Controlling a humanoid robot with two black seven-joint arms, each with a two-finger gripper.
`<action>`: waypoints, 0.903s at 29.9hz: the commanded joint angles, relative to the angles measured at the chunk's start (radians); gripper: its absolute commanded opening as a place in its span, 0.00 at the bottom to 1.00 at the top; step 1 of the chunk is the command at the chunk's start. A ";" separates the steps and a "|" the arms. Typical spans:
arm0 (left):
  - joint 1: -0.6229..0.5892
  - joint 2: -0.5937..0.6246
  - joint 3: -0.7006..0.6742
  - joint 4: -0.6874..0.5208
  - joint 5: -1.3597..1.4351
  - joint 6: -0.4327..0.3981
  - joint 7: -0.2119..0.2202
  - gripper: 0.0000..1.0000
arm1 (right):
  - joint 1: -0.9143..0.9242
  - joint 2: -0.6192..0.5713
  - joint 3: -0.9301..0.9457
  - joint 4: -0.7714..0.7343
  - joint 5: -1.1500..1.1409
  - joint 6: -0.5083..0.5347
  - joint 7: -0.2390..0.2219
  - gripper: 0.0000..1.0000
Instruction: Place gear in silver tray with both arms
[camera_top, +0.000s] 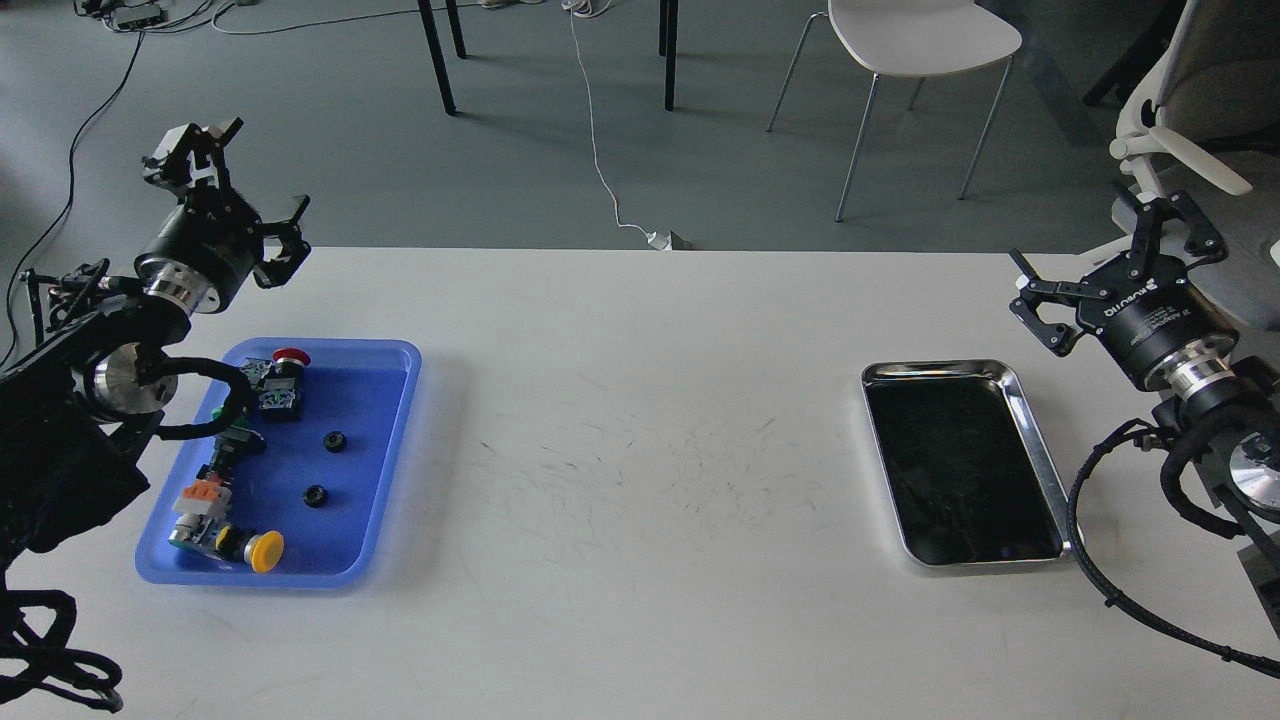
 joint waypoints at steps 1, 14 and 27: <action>0.003 0.002 0.000 0.000 0.001 0.000 0.000 0.98 | 0.000 -0.001 0.001 -0.002 0.000 0.000 0.001 0.99; -0.002 -0.004 -0.015 0.014 -0.003 0.000 0.003 0.98 | -0.008 -0.001 -0.001 -0.003 -0.002 0.003 0.001 0.99; -0.008 -0.007 0.002 -0.002 0.028 0.000 -0.001 0.98 | -0.012 -0.009 -0.004 -0.002 -0.003 0.007 0.003 0.99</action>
